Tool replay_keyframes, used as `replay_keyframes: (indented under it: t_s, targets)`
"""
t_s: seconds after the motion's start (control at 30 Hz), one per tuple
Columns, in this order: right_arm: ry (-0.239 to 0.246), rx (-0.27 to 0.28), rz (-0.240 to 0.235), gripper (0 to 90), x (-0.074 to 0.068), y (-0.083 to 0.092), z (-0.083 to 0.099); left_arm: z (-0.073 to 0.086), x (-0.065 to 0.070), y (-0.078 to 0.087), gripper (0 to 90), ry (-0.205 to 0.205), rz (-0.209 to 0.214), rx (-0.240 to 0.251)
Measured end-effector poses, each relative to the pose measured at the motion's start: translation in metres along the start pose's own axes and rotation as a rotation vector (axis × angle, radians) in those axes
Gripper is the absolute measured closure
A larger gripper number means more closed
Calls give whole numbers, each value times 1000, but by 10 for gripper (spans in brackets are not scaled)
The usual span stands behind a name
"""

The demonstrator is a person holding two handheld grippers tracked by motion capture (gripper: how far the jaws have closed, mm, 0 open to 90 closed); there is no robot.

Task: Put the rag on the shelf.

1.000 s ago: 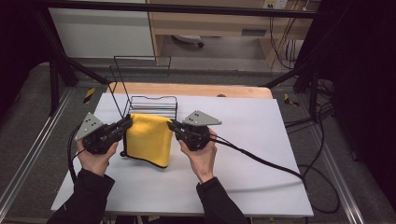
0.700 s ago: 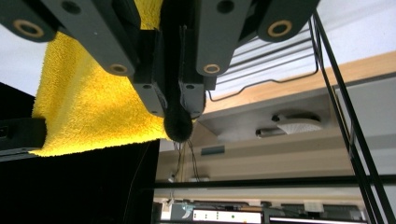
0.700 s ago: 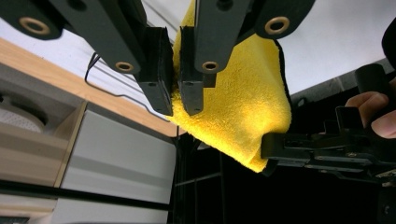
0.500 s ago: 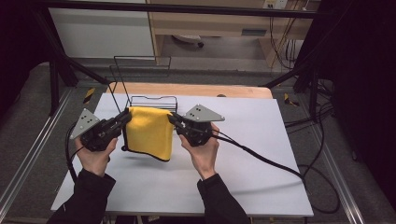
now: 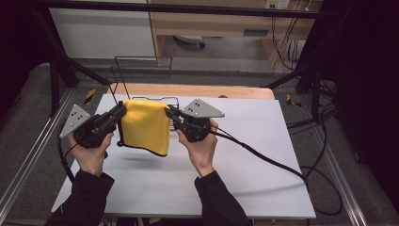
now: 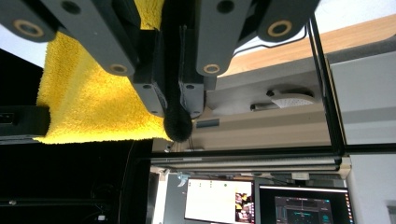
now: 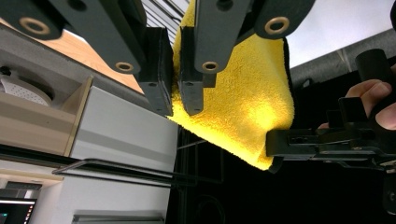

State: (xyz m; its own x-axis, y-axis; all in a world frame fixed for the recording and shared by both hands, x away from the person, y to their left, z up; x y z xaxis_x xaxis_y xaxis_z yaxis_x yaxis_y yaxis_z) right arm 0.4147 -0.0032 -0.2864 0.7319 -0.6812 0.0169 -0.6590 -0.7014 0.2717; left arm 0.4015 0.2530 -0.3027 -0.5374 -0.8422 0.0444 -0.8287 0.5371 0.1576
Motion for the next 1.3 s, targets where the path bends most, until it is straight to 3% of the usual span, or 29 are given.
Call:
replay_keyframes:
  t_s: [0.73,1.3]
  targets:
    - [7,99,43,848,8,-2,-34,-32,-4,-6,819,23,-21,97]
    - [0,174,45,848,10,-9,-59,-56,-13,-7,819,40,-39,164]
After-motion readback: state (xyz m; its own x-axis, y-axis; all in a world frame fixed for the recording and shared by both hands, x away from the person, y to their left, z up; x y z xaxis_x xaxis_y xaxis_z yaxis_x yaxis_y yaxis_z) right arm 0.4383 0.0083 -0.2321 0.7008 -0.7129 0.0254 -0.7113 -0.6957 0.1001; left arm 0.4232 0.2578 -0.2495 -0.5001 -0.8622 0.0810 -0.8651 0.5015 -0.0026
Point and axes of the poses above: each handheld gripper's, and its own axes: y roughly backward along the jaws, z roughly out of its underside, x roughly to its right, the point moved 3 cm from there along -y, roughly forward along the jaws, and after that the axes turned 7 degrees about -x, right-handed, at the moved point
